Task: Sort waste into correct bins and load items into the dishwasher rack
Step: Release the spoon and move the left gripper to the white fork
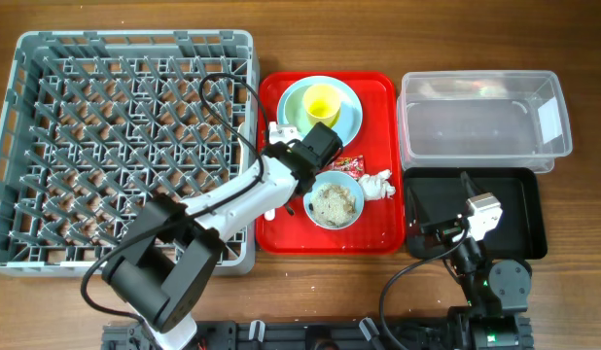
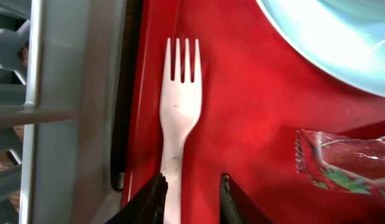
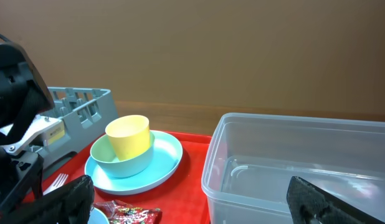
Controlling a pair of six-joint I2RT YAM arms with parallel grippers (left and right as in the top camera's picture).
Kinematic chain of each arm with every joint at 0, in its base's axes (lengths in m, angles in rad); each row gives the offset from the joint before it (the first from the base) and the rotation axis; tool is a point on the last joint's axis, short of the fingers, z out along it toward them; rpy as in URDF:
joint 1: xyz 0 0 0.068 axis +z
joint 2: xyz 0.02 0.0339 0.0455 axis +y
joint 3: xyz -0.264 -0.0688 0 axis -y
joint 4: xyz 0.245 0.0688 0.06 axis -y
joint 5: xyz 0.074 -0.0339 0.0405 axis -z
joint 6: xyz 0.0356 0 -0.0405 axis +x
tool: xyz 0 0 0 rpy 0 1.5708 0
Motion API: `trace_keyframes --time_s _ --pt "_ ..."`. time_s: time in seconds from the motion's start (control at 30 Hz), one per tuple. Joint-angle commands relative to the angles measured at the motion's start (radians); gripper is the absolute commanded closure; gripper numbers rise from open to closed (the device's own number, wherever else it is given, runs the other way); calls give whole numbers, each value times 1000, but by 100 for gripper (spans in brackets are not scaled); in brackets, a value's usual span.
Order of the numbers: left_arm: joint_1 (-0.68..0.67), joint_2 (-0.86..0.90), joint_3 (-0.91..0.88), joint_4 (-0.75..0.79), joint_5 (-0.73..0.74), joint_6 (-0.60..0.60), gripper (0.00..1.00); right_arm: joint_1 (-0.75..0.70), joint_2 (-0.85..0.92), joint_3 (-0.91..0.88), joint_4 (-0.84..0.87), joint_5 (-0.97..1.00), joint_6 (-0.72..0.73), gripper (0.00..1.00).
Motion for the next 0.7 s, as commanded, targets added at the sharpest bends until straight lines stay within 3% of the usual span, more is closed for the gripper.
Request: trace_keyframes --time_s 0.0,0.13,0.5,0.67 --pt "1 11 0 7 -41 -20 73 6 1 -1 5 -2 -3 0" --pt "1 12 -30 30 -33 -20 77 6 1 -1 5 -2 -3 0" --pt "1 12 -112 120 -52 -10 76 6 1 -1 5 -2 -3 0" --pt "-2 12 -123 122 36 -10 76 6 2 -1 5 -2 -3 0"
